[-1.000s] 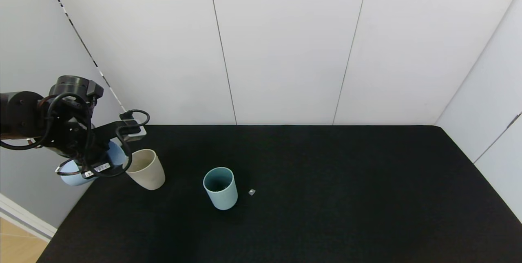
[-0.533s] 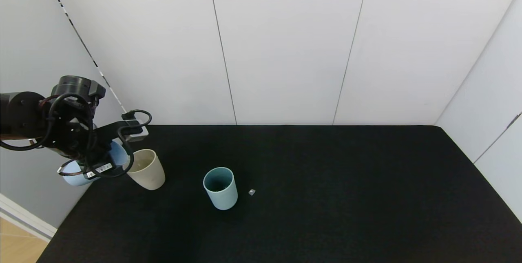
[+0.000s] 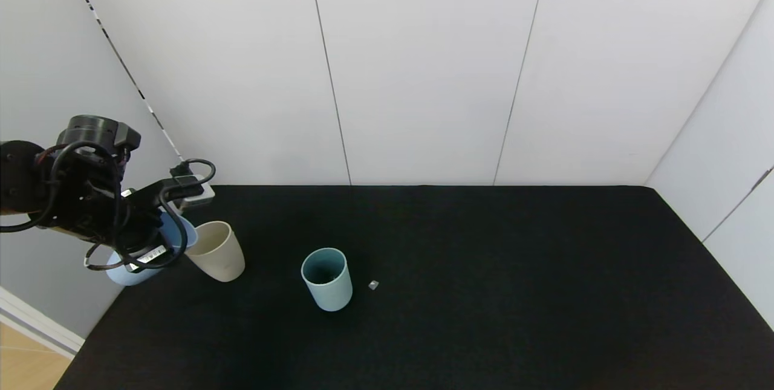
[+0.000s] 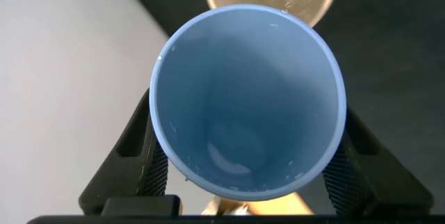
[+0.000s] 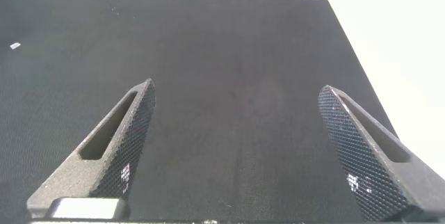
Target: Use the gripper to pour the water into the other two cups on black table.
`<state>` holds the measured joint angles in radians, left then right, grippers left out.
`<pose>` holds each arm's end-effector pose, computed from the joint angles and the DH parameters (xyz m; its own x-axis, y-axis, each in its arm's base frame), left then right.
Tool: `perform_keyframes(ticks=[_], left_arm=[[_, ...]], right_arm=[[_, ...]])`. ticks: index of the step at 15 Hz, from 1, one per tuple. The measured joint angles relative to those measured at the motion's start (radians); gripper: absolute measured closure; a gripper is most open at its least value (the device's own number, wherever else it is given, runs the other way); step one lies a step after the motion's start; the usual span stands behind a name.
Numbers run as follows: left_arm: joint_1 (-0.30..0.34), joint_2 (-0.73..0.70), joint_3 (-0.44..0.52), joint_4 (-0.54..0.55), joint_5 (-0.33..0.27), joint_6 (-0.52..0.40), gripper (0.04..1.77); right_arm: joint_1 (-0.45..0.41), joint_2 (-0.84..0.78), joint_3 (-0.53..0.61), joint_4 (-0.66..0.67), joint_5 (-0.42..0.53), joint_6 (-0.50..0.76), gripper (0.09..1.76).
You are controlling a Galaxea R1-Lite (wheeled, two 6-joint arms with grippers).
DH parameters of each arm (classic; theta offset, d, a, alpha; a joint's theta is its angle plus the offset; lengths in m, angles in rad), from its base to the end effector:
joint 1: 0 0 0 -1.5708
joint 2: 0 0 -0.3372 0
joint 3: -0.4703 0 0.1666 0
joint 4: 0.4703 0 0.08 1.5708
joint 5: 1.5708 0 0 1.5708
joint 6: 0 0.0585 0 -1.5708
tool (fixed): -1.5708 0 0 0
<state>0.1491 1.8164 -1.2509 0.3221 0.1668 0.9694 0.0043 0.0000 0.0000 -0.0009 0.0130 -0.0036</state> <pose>0.3296 0.0593 0.2045 0.5909 0.2567 -0.7648 0.4909 0.6379 0.5934 -0.0502 0.0005 0.0756 0.9998 0.0173 0.0009 -0.0173 0.9998 -0.0036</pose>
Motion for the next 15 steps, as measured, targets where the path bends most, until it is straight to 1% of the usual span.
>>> perform_keyframes(ticks=[4, 6, 8, 9, 11, 15], left_arm=[[0.022, -0.068, 0.042, 0.014, -0.130, -0.054, 0.58], [0.026, -0.121, 0.056, 0.050, -0.190, -0.085, 0.58], [0.017, -0.174, 0.059, 0.075, -0.249, -0.141, 0.58], [-0.001, -0.201, 0.060, 0.080, -0.278, -0.178, 0.58], [-0.067, -0.246, 0.060, 0.082, -0.305, -0.253, 0.58], [-0.276, -0.291, 0.048, 0.066, -0.309, -0.443, 0.58]], right_arm=[[0.000, 0.000, 0.000, 0.000, 0.000, 0.000, 0.14], [0.000, 0.000, 0.000, 0.000, 0.000, 0.000, 0.14], [0.000, 0.000, 0.000, 0.000, 0.000, 0.000, 0.14], [0.000, 0.000, 0.000, 0.000, 0.000, 0.000, 0.14], [0.000, 0.000, 0.000, 0.000, 0.000, 0.000, 0.14], [0.000, 0.000, 0.000, 0.000, 0.000, 0.000, 0.14]])
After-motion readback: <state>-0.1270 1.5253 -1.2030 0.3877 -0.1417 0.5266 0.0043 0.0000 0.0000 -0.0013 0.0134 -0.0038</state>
